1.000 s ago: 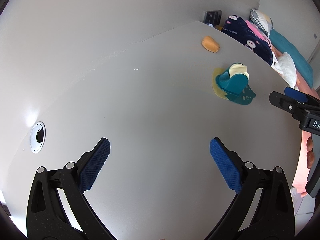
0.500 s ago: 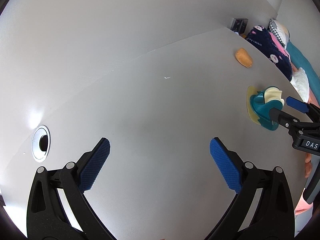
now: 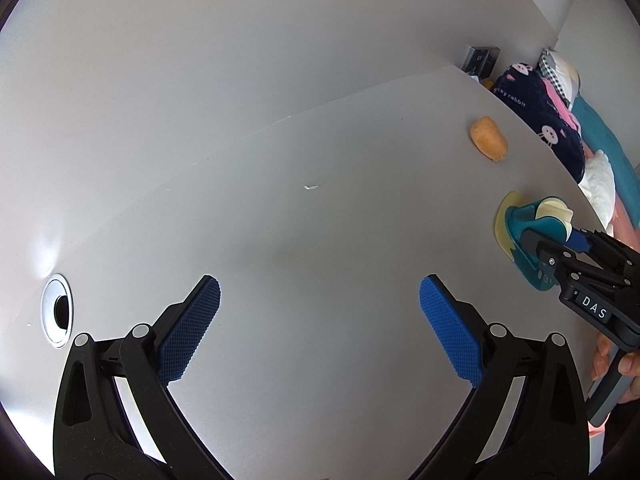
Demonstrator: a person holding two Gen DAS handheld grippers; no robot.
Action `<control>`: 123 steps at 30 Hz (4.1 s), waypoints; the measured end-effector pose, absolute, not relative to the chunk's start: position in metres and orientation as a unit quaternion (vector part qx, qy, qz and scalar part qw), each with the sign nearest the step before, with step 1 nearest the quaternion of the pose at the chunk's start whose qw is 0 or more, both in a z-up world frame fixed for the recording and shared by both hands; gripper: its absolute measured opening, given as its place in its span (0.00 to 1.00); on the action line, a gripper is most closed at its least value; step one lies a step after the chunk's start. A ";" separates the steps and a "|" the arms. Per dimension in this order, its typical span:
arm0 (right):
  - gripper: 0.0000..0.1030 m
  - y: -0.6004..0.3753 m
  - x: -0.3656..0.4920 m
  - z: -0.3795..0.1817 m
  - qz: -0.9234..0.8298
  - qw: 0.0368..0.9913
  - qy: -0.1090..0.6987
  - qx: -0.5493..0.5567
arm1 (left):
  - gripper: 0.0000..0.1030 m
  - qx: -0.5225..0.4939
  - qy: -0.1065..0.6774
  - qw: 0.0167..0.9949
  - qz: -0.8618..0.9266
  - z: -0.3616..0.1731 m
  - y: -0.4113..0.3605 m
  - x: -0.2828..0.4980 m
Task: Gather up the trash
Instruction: 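Grasp the teal-and-cream toy with the right tool while the left tool grasps the brown sponge, then carry the brown sponge and teal toy in both tools over the black bin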
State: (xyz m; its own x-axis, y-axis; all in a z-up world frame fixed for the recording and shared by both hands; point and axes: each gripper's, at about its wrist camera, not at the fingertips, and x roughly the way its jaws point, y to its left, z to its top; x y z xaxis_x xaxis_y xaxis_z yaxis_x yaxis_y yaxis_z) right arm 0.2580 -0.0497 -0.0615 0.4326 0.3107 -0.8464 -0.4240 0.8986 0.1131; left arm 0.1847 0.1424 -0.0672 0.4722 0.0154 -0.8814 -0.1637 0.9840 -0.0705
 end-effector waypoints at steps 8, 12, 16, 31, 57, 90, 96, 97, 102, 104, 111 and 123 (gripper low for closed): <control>0.44 -0.088 0.270 -0.056 0.167 0.859 0.483 -0.015 | 0.94 -0.068 0.506 0.860 0.022 -0.066 0.115 0.214; 0.44 -0.108 0.272 -0.054 0.149 0.863 0.483 -0.003 | 0.94 -0.059 0.502 0.863 0.008 -0.067 0.099 0.232; 0.44 -0.126 0.274 -0.053 0.125 0.866 0.484 0.009 | 0.94 -0.059 0.496 0.866 -0.017 -0.068 0.084 0.252; 0.44 -0.176 0.288 -0.050 0.042 0.873 0.484 0.044 | 0.94 -0.060 0.487 0.868 -0.073 -0.070 0.047 0.321; 0.44 -0.213 0.245 -0.009 0.018 0.884 0.464 0.059 | 0.45 0.000 0.480 0.872 -0.092 -0.067 0.009 0.307; 0.44 -0.290 0.072 0.045 -0.016 0.892 0.442 0.091 | 0.45 0.060 0.447 0.864 -0.225 -0.011 -0.118 0.138; 0.44 -0.308 0.045 0.050 -0.028 0.893 0.438 0.098 | 0.45 0.075 0.442 0.858 -0.251 -0.006 -0.141 0.115; 0.44 -0.311 0.041 0.050 -0.031 0.893 0.438 0.100 | 0.45 0.077 0.441 0.857 -0.255 -0.004 -0.145 0.111; 0.44 -0.327 0.022 0.051 -0.048 0.891 0.437 0.110 | 0.45 0.088 0.437 0.852 -0.276 0.002 -0.165 0.096; 0.44 -0.334 0.015 0.051 -0.056 0.890 0.438 0.114 | 0.45 0.096 0.434 0.849 -0.286 0.004 -0.173 0.091; 0.44 -0.356 -0.007 0.052 -0.082 0.888 0.435 0.125 | 0.45 0.110 0.435 0.838 -0.310 0.005 -0.199 0.077; 0.44 -0.390 -0.040 0.055 -0.121 0.882 0.433 0.141 | 0.45 0.136 0.428 0.818 -0.360 0.008 -0.241 0.050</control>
State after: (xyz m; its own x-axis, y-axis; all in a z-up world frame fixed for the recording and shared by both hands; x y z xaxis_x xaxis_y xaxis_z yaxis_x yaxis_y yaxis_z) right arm -0.0404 -0.3898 0.0551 0.5951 -0.0913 -0.7984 0.3349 0.9313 0.1432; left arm 0.0500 -0.2411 0.0078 0.3755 -0.4718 -0.7978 0.7046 0.7045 -0.0849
